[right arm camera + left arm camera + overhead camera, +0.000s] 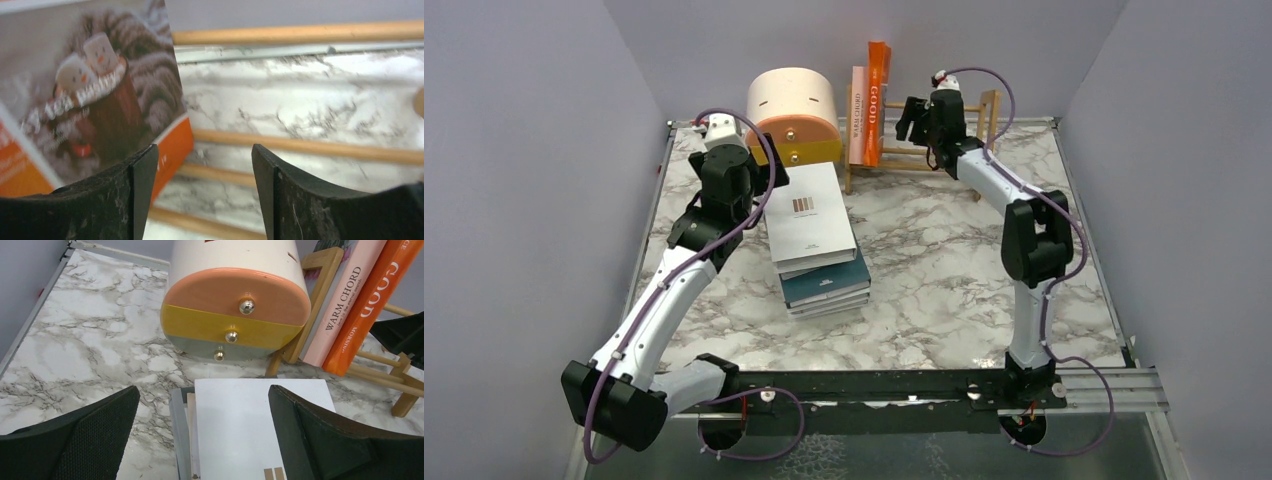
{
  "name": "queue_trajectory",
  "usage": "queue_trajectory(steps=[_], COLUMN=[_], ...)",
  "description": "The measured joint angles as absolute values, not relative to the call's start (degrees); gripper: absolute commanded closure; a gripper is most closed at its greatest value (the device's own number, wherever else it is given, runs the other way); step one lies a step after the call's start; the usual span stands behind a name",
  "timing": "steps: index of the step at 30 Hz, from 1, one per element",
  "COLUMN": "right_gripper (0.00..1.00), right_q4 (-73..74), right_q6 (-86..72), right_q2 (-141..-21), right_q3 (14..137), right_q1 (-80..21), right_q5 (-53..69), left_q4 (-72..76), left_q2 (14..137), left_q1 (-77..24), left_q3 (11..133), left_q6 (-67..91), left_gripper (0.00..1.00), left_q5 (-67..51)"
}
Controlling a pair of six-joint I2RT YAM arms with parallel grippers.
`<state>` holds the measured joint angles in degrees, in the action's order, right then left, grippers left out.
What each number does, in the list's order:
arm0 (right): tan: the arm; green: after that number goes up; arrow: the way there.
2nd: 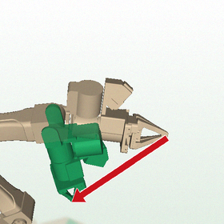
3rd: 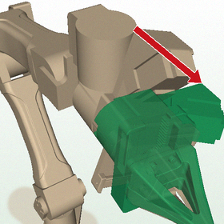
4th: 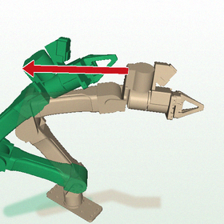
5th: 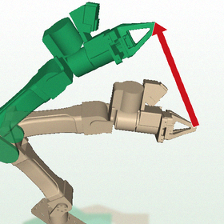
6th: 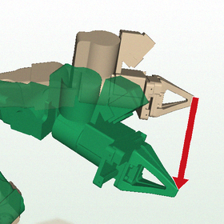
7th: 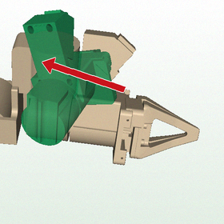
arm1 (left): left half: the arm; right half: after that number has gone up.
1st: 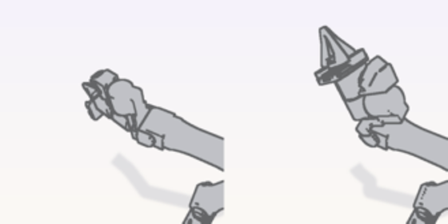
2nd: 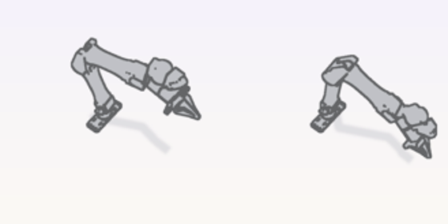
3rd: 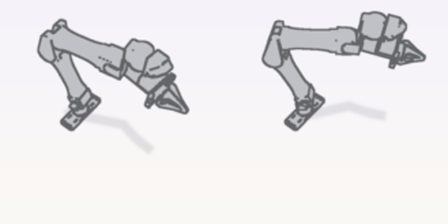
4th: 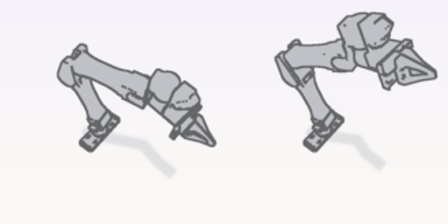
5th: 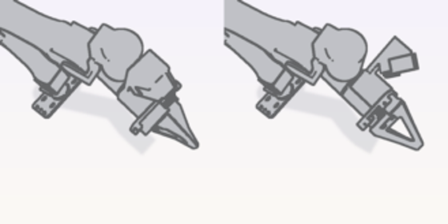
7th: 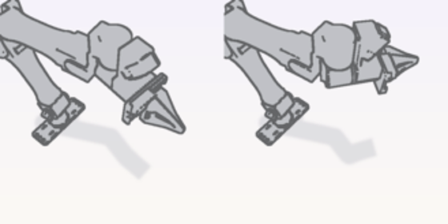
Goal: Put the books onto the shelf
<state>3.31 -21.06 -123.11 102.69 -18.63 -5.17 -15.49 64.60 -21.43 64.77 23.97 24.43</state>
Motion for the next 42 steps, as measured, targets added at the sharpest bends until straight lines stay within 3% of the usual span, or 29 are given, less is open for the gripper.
queue_trajectory(steps=[6,16,28,42], right_gripper=[0.30,0.29,0.29,0.29], right_q4=[3.33,2.44,-0.73,-8.14], right_q6=[-21.17,-23.57,-32.25,-38.61], right_q2=[-107.20,-84.34,-78.04,-77.58], right_q3=[86.76,70.39,58.41,54.19], right_q1=[-18.41,-21.47,-27.77,-32.62], right_q5=[-3.49,11.66,26.85,32.80], left_q4=[-17.30,-19.97,-20.69,-19.84], left_q2=[62.30,59.53,57.43,61.04], left_q1=[-21.43,-21.43,-21.47,-25.85], left_q3=[62.43,58.57,57.71,57.71], left_q6=[25.26,27.11,30.48,32.49], left_gripper=[0.01,0.01,0.01,0.01], left_q5=[19.90,13.89,10.00,8.36])
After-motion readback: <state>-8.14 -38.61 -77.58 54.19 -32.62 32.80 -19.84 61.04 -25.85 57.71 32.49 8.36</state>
